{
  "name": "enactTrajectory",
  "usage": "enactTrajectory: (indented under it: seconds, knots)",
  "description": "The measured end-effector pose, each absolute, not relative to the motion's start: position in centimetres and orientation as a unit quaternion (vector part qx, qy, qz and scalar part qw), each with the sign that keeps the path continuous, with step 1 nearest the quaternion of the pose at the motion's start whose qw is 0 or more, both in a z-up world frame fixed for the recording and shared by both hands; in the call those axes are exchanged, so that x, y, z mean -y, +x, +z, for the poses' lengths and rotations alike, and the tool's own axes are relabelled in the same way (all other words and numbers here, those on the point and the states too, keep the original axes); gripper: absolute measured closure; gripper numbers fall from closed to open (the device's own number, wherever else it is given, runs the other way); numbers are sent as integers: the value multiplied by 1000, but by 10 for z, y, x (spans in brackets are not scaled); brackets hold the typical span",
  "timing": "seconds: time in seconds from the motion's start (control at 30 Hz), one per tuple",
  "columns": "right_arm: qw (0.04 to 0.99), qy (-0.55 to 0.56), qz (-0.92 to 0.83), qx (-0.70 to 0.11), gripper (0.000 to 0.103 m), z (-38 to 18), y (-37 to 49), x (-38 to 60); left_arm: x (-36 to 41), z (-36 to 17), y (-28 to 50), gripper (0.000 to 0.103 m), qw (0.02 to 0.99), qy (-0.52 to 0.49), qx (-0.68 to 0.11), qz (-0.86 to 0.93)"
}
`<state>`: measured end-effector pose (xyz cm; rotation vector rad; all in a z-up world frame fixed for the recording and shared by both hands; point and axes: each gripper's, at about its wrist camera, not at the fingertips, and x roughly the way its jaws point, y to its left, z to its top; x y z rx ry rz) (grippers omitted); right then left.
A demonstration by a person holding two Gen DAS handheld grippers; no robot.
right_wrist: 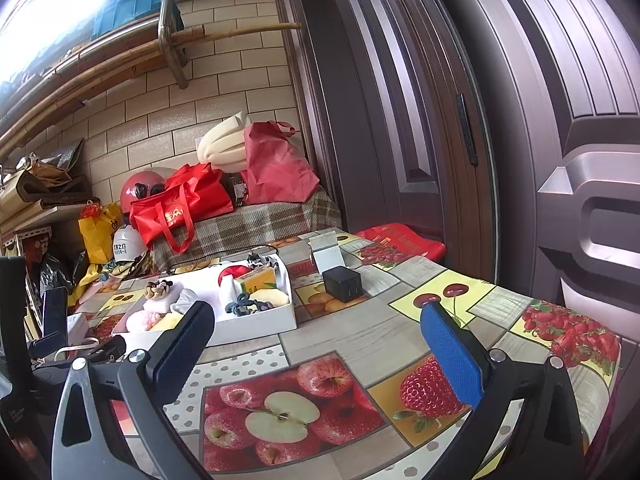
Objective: Organize soft objects
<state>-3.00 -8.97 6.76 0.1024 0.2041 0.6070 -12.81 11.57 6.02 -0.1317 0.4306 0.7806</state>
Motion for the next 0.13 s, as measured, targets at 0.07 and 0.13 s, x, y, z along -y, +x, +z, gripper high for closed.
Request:
enactTrajectory:
  seconds: [0.07,0.13]
  knots:
    - [948,49,298,-101,0,67,-29,89,-114,60,-128,0,902,-61,-206,374]
    - [948,50,298,-102,0,67,-29,89,-114,60,-128,0,903,-61,-206,371]
